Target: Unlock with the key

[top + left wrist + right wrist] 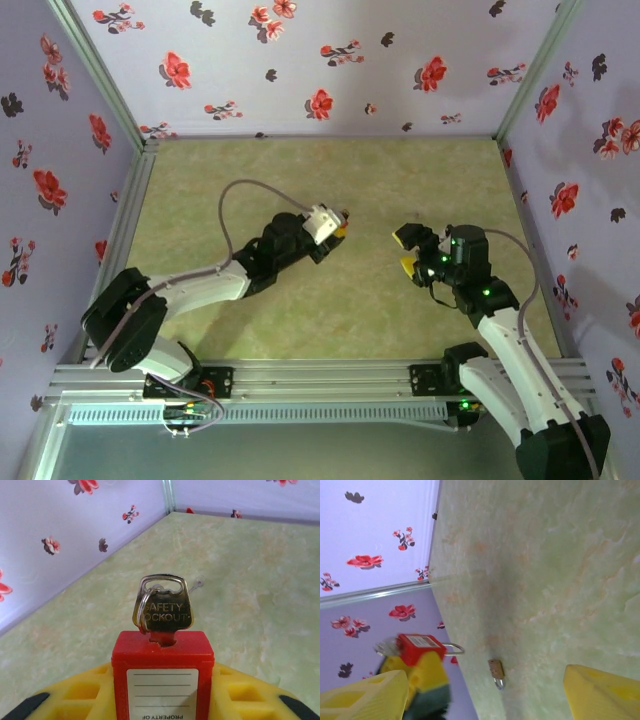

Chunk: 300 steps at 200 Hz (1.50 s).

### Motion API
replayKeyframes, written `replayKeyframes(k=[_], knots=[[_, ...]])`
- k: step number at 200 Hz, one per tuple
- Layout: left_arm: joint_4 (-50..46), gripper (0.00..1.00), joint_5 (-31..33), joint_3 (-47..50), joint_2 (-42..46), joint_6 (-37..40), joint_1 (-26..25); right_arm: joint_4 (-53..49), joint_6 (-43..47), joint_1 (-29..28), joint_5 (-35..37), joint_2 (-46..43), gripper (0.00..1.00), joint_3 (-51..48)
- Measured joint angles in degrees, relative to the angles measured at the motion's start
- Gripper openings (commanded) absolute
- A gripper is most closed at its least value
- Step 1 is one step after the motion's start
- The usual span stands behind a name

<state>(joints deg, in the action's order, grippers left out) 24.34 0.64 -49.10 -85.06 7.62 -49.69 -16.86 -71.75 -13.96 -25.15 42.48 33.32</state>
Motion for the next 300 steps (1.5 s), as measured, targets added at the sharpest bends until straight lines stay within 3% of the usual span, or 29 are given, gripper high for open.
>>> replayKeyframes(k=[31,62,83,117,153,205,300], knots=[[-10.3,0.00,-3.8,-8.9,0.6,-11.3,2.3,2.8,6.2,-1.6,-0.9,-0.1,0.81,-0.2],[-16.6,0.00,-8.9,-15.0,0.6,-19.2,2.4,8.3,12.7,-9.9,-0.1,1.2,0.79,-0.4],[-19.1,0.00,-13.1,-16.1,0.6,-20.7,2.3,9.7,17.5,-13.7,0.1,3.3,0.75,-0.2],[-26.3,0.00,-15.6,-16.8,0.5,-14.9,1.2,2.3,27.5,-13.5,2.2,3.9,0.67,6.6],[-32.5,0.00,-9.2,-17.1,0.5,-4.6,-1.3,-1.9,32.7,-9.6,-0.1,5.5,0.56,16.0],[-31.8,0.00,-0.8,-16.5,0.4,3.8,-4.5,-2.4,28.2,-9.2,-5.7,14.7,0.49,17.2],[-28.9,0.00,1.4,-14.4,-0.4,9.6,-7.3,0.7,21.6,-9.2,-8.3,17.2,0.40,16.3]])
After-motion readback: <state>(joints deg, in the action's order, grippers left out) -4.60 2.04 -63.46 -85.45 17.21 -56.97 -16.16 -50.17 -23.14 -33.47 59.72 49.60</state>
